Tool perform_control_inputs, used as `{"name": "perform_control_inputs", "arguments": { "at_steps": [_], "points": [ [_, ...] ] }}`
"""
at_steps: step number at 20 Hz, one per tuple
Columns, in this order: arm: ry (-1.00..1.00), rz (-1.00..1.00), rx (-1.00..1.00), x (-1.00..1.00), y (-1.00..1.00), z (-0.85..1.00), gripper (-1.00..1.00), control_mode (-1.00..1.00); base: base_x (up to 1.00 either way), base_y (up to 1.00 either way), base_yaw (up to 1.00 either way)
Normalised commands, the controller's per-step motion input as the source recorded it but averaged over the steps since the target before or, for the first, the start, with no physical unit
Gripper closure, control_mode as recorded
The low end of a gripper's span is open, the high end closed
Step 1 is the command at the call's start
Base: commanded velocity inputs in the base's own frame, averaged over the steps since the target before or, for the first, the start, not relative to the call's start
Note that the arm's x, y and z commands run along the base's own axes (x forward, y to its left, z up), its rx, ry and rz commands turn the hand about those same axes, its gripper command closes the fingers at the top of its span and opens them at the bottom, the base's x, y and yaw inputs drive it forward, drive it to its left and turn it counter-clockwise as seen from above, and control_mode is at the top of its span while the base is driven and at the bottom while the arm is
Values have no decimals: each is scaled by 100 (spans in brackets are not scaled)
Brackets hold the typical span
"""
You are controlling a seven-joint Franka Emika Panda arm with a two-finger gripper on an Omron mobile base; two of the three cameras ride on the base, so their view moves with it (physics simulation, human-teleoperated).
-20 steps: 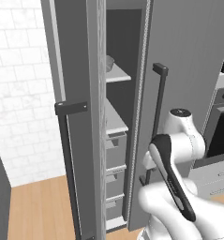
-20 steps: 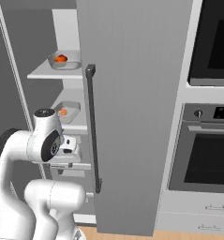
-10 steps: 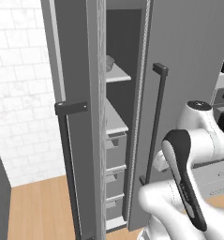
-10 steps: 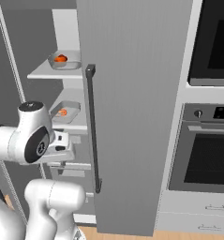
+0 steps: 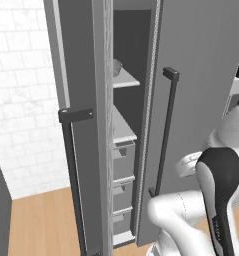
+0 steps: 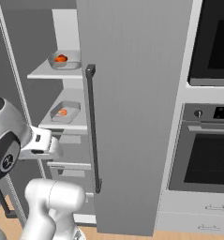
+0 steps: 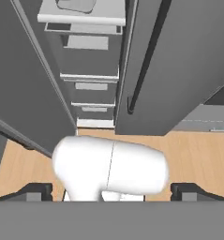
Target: Take the meat container that has the shrimp and place it on the second highest rack of the freezer. Then take the vegetable container that has the squash and bell pepper and place it on the highest rack of the freezer.
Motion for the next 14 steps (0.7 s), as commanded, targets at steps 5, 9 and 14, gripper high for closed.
{"name": "perform_control_inputs", "arguments": {
  "at_steps": [5,9,14],
  "points": [
    [-20,-13,7,-47,-1,86,-100,-100,0,0,0],
    [-20,-12,10,-50,0,79,-100,-100,0,0,0],
    [-18,-7,11,-45,0,60,-100,-100,0,0,0]
  ]
}}
